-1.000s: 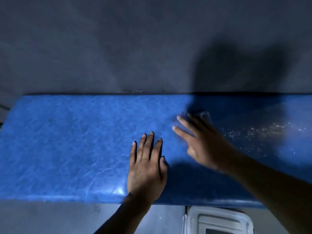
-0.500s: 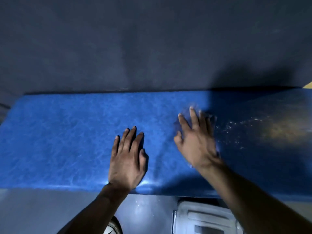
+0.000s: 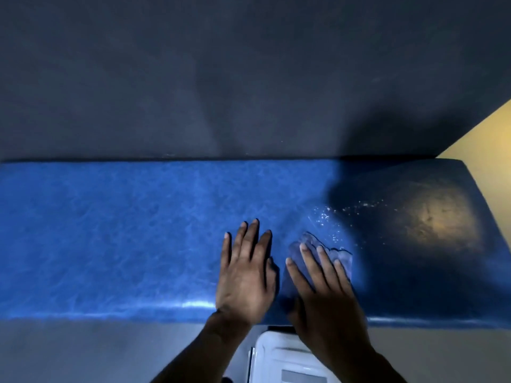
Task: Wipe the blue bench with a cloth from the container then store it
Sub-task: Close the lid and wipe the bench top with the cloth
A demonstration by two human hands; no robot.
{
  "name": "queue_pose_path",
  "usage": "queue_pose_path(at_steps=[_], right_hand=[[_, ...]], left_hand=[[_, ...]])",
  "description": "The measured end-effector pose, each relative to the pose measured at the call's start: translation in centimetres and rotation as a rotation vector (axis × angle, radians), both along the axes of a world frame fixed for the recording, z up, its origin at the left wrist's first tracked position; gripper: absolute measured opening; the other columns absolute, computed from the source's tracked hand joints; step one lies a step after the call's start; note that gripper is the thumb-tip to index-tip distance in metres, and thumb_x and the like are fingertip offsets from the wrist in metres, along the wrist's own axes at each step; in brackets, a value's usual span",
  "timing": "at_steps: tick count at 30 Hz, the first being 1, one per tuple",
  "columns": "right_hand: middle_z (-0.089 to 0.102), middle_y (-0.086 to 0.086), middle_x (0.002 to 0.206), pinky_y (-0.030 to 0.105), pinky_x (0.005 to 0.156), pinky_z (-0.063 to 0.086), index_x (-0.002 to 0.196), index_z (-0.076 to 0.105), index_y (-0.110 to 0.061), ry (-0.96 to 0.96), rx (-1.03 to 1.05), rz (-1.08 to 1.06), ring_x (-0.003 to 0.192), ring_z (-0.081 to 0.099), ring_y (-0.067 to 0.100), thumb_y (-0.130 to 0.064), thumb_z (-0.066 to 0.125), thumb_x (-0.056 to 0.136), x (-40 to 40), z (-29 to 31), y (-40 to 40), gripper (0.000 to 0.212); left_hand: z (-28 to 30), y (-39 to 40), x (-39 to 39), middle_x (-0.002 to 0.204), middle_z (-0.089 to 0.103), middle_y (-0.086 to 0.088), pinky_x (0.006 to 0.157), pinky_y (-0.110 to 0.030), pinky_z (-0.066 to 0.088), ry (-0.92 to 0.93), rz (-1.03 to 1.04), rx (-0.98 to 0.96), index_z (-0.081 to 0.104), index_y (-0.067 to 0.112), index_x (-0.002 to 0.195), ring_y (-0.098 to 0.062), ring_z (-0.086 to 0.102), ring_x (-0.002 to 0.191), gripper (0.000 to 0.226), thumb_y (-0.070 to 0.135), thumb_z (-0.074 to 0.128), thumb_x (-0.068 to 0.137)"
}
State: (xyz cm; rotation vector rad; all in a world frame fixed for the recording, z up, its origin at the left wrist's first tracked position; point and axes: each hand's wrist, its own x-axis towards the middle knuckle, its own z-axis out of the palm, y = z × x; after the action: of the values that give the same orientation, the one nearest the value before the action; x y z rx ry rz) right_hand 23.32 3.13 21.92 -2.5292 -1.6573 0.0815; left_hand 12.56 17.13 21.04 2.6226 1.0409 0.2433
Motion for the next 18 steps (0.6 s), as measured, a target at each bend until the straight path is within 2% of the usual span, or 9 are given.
queue_pose_path(at_steps=[2,8,12,15,18], right_hand=[[0.032,0.008,0.163,0.058,0.115,0.034,0.145,0.053,-0.019,-0.014,-0.017,0.078,0.151,0.029,0.032,-0.035,0.060,0.077,0.8,0.0,0.8,0.071],[0.021,0.003,0.167,0.053,0.122,0.022,0.154,0.037,-0.025,-0.103,-0.129,0.272,0.156,0.013,0.028,-0.036,0.050,0.080,6.9,0.5,6.0,0.076],[0.029,0.004,0.165,0.060,0.117,0.024,0.151,0.043,-0.026,-0.199,-0.139,0.196,0.152,0.025,0.033,-0.035,0.043,0.080,11.2,-0.1,11.2,0.071],[0.037,0.006,0.161,0.063,0.118,0.021,0.145,0.052,-0.024,-0.101,-0.100,0.034,0.148,0.034,0.036,-0.036,0.042,0.079,13.9,-0.6,14.2,0.067],[0.034,0.009,0.162,0.061,0.118,0.015,0.146,0.050,-0.021,-0.042,-0.080,-0.081,0.147,0.031,0.039,-0.039,0.041,0.081,14.8,-0.9,14.7,0.068]], left_hand=[[-0.7,0.0,0.3,0.168,0.034,-0.006,0.127,-0.056,0.022,0.073,0.013,0.022,0.049,0.020,0.151,-0.023,0.022,0.160,0.056,0.032,0.042,0.097],[-1.4,0.2,0.3,0.168,0.034,-0.006,0.126,-0.057,0.025,0.103,0.008,0.064,0.049,0.021,0.150,-0.025,0.026,0.158,0.057,0.028,0.043,0.093],[-1.4,0.3,0.2,0.169,0.032,-0.005,0.125,-0.057,0.025,0.113,0.007,0.055,0.047,0.022,0.151,-0.026,0.026,0.159,0.059,0.028,0.042,0.093],[-1.5,0.4,0.0,0.169,0.033,-0.006,0.125,-0.057,0.025,0.095,-0.006,0.057,0.049,0.022,0.150,-0.026,0.027,0.158,0.060,0.027,0.045,0.090],[-1.6,0.4,0.1,0.168,0.033,-0.006,0.125,-0.058,0.026,0.093,-0.024,0.066,0.049,0.021,0.149,-0.026,0.026,0.158,0.059,0.028,0.045,0.091]])
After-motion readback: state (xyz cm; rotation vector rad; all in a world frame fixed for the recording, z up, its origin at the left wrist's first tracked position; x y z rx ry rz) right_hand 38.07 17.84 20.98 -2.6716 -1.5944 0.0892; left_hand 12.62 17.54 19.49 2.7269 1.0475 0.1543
